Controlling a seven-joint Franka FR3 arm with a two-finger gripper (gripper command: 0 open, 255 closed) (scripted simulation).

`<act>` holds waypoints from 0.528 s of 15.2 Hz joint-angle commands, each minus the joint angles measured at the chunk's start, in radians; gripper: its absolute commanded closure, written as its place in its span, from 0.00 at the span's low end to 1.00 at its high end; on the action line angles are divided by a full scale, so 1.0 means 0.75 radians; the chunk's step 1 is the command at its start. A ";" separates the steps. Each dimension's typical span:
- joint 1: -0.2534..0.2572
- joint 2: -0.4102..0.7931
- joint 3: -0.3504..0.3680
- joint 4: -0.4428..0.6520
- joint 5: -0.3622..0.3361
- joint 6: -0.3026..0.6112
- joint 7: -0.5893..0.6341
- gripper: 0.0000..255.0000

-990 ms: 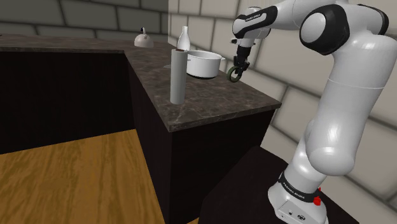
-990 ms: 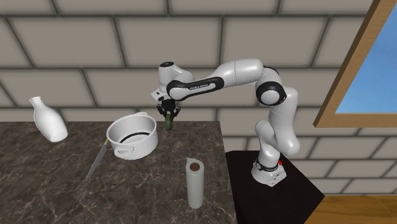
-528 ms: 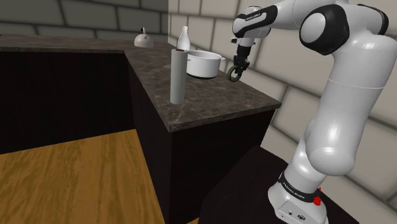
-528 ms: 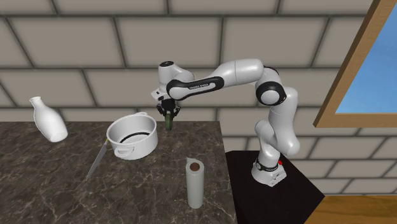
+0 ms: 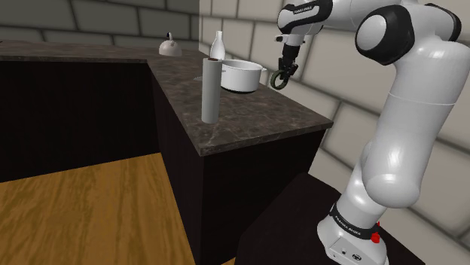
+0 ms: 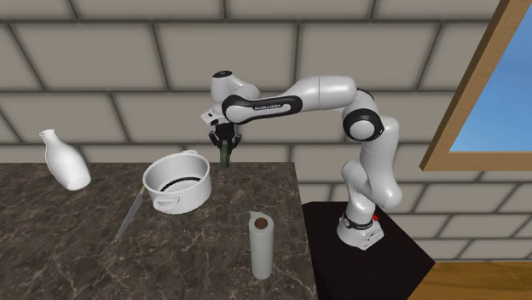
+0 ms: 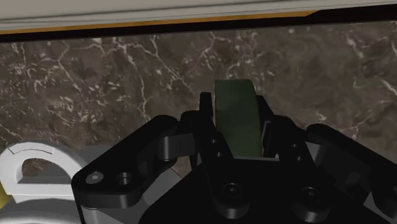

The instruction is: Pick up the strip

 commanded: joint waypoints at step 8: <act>-0.015 0.025 -0.005 0.153 0.019 -0.135 -0.015 1.00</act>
